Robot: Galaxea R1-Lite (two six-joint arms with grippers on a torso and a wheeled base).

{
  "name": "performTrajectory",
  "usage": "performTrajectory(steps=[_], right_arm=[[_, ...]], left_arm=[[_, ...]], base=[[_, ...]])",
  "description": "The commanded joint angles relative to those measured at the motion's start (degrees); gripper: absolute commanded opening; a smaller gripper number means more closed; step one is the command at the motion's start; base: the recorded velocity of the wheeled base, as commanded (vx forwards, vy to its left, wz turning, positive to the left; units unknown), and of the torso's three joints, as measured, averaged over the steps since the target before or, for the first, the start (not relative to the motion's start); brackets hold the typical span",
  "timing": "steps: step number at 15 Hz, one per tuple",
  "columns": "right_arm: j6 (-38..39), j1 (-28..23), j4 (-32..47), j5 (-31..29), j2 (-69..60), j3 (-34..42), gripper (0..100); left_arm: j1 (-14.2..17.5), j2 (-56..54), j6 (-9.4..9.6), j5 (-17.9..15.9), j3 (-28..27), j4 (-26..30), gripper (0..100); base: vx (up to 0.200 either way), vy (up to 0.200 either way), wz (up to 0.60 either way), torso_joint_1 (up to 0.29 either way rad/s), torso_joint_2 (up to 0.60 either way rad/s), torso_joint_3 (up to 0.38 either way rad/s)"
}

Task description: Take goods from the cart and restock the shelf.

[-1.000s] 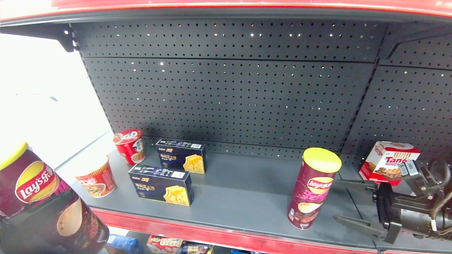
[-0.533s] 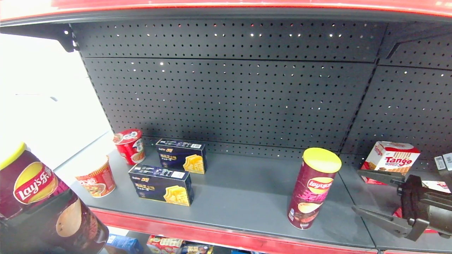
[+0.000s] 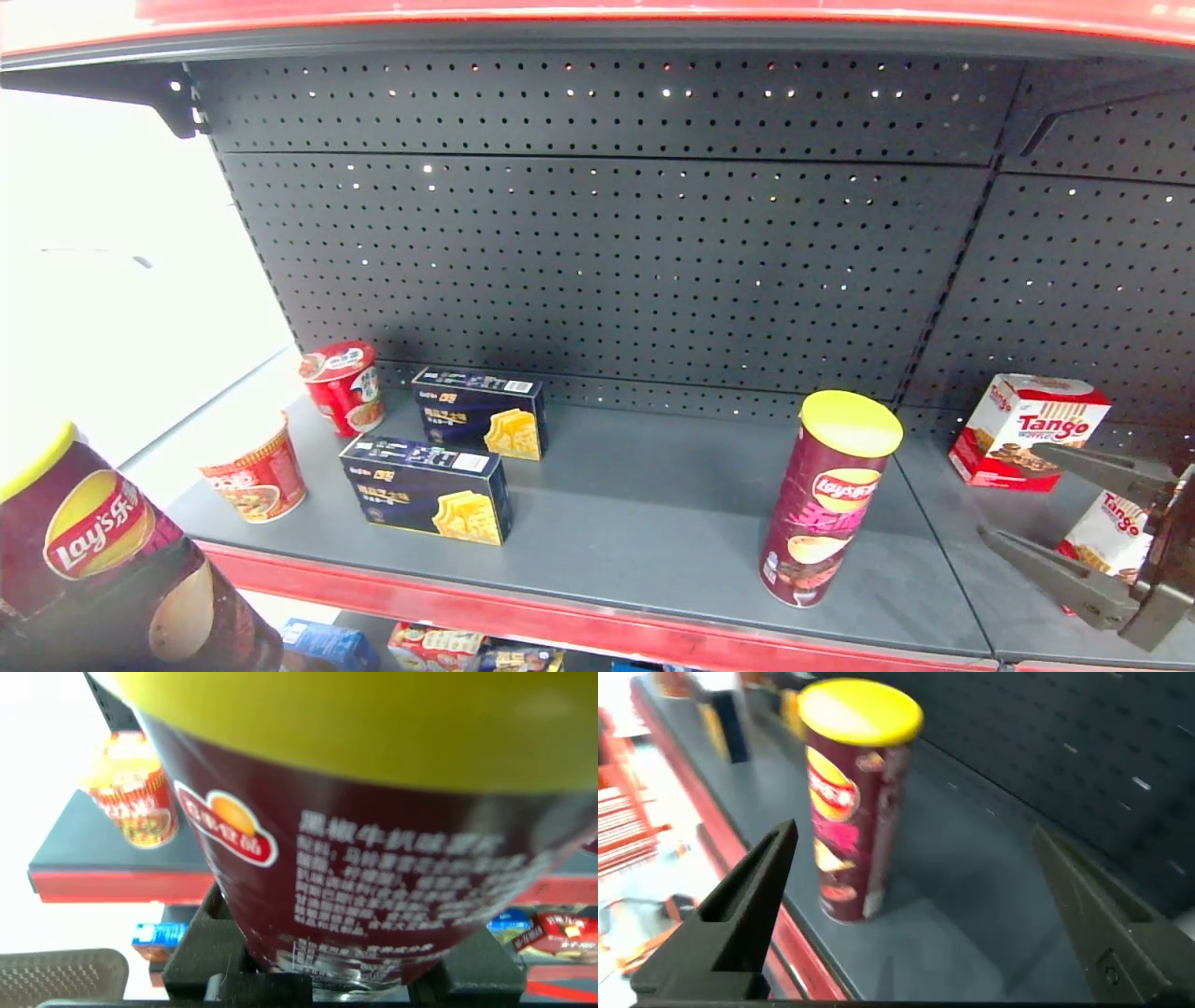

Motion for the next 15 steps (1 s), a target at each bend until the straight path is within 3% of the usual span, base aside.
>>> performTrajectory(steps=[1,3,7,10,12,15], right_arm=[[0.03,1.05,6.33,-7.03,-10.01,0.88,100],[0.39,0.96,10.28,-11.86,-15.02,1.15,100],[3.99,-0.53,21.27,-22.58,-28.37,-0.96,100],[5.84,-1.32,31.82,-27.16,-37.95,-1.49,100],[6.80,-2.91,42.80,-32.17,-47.97,-0.87,100],[8.56,-6.51,54.84,-36.47,-60.54,-0.52,100]], left_arm=[[0.07,-0.50,-0.43,-0.03,0.16,-0.03,0],[0.15,-0.59,-2.19,0.05,-0.19,-0.20,0],[-0.29,-1.03,-2.02,-0.12,-2.03,-0.29,0],[-0.55,-1.03,-2.02,-0.21,-4.14,-0.56,0],[-0.99,-0.94,-2.10,-0.21,-7.13,-0.12,0],[-0.99,-1.20,-2.10,-0.12,-7.48,-0.12,0]], base=[[0.000,0.000,0.00,0.000,0.00,0.000],[0.000,0.000,0.00,0.000,0.00,0.000],[0.000,0.000,0.00,0.000,0.00,0.000],[0.000,0.000,0.00,0.000,0.00,0.000],[0.000,0.000,0.00,0.000,0.00,0.000],[0.000,0.000,0.00,0.000,0.00,0.000]])
